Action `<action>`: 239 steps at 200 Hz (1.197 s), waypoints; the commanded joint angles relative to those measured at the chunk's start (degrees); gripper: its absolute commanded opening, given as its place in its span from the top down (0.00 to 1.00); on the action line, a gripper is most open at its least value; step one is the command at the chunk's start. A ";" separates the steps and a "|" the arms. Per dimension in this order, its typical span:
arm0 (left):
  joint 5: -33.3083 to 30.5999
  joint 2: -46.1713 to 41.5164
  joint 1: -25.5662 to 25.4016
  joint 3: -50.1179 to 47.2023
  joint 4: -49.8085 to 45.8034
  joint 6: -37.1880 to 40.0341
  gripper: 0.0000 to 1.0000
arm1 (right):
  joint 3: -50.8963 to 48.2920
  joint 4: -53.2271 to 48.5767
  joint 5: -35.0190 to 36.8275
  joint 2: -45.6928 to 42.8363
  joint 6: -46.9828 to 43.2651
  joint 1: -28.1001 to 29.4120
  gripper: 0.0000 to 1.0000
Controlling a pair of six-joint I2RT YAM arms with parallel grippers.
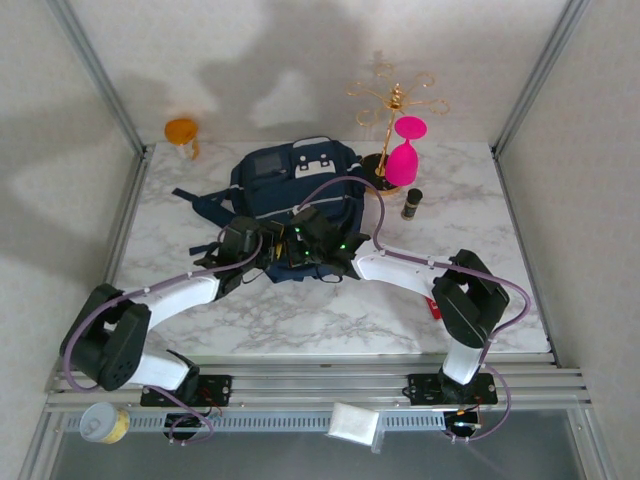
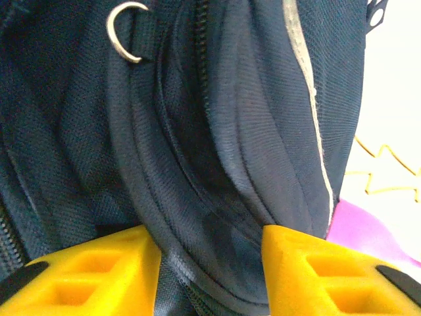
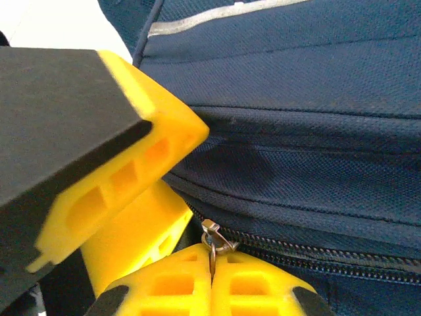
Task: Pack the student bag
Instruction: Zip the student bag at the center of the table.
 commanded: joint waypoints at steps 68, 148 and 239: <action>-9.35 -7.43 5.96 -0.08 -12.05 10.75 1.00 | -0.80 -7.82 9.14 -4.99 -3.52 1.05 1.00; 3.56 -10.93 26.58 2.62 -22.93 34.76 1.00 | -9.04 -7.13 7.76 -10.59 -8.52 -2.30 1.00; -1.23 -21.60 3.73 -8.97 -11.52 8.00 0.42 | -3.30 3.43 -0.69 -3.27 -6.31 2.23 1.00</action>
